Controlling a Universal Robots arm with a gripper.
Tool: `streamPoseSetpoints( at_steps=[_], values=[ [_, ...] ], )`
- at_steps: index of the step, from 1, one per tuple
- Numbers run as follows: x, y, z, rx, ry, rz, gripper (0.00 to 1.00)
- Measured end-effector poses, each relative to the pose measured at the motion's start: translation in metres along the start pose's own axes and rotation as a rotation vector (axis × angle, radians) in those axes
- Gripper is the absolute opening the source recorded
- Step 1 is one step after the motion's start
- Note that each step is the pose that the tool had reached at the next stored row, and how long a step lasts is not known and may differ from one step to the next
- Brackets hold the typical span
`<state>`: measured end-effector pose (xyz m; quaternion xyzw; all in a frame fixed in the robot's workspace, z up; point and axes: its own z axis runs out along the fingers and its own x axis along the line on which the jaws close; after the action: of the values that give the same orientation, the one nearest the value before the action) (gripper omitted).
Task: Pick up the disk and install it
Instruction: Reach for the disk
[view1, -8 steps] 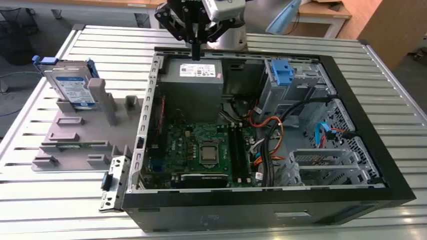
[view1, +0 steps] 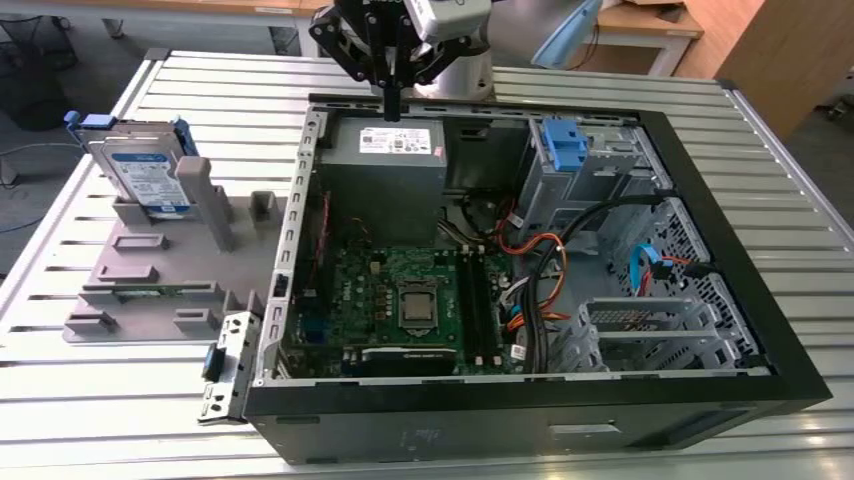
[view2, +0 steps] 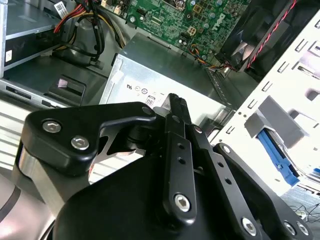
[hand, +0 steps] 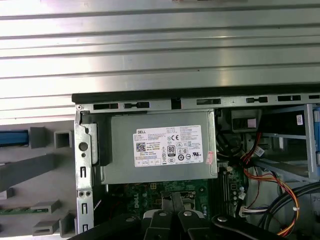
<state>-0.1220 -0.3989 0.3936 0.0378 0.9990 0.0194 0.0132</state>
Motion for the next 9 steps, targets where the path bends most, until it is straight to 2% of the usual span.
streamPoseSetpoints(
  at_steps=[9],
  values=[
    [0.0000,0.0000,-0.0010,0.0000,0.0000,0.000,0.11]
  ],
)
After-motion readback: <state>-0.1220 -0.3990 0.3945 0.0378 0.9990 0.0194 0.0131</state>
